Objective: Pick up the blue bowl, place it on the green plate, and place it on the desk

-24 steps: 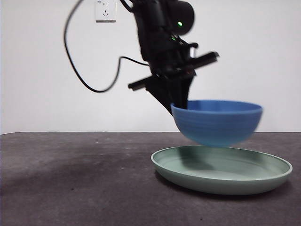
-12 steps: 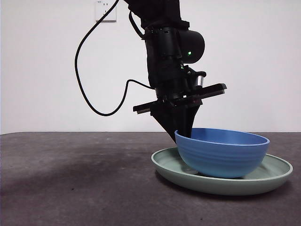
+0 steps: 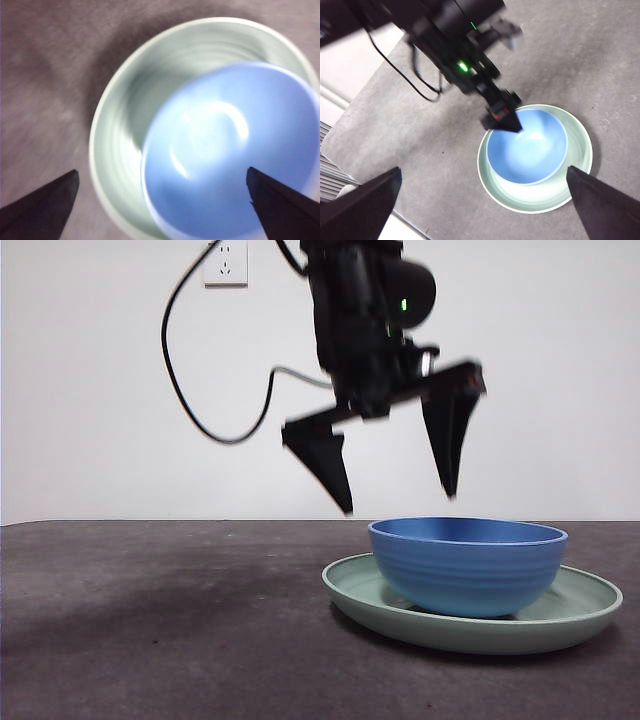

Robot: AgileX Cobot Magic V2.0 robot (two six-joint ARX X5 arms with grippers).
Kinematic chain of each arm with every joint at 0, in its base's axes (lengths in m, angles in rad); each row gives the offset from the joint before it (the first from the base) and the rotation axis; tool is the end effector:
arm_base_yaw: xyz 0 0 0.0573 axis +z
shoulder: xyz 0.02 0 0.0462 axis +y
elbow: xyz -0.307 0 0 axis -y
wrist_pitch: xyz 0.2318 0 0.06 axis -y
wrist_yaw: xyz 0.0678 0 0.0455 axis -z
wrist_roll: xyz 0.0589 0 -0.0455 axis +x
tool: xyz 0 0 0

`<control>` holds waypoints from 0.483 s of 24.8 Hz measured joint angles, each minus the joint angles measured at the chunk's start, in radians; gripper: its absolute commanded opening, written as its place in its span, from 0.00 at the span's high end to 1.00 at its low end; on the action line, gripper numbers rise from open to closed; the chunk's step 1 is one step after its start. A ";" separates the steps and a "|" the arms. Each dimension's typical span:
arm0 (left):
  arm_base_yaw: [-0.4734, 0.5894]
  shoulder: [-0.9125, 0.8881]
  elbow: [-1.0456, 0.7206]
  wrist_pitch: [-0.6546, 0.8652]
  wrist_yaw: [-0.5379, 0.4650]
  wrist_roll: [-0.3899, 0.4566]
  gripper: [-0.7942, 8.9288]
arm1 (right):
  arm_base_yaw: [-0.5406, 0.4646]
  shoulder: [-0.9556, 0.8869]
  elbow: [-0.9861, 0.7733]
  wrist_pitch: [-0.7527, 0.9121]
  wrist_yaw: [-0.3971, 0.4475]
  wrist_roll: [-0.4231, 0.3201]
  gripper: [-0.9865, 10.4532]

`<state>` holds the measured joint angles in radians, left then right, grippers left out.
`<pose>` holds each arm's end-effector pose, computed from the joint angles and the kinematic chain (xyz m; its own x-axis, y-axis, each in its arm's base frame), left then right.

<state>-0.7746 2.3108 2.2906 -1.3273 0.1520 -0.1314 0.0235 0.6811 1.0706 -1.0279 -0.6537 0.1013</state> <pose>0.3424 -0.3476 0.2626 0.0505 -0.2613 -0.9639 0.6178 0.7665 -0.1754 0.0643 0.0373 0.3721 0.6230 0.6229 -0.4731 -0.4440 0.7796 0.4417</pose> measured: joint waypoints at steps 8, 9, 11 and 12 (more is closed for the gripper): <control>0.000 -0.203 0.081 -0.090 0.000 0.048 0.33 | 0.000 0.000 0.000 0.000 0.000 0.000 0.40; 0.001 -0.262 0.078 -0.090 0.000 0.057 0.33 | 0.000 0.000 0.000 0.000 0.000 0.000 0.40; 0.003 -0.378 0.062 -0.090 0.000 0.073 0.33 | 0.000 0.000 0.000 0.000 0.000 0.000 0.40; 0.006 -0.433 0.045 -0.088 0.000 0.082 0.33 | 0.000 0.000 0.000 0.000 0.000 0.000 0.40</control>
<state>-0.7685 1.8774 2.3356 -1.4155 0.1524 -0.0490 0.0235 0.6811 1.0706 -1.0279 -0.6537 0.1009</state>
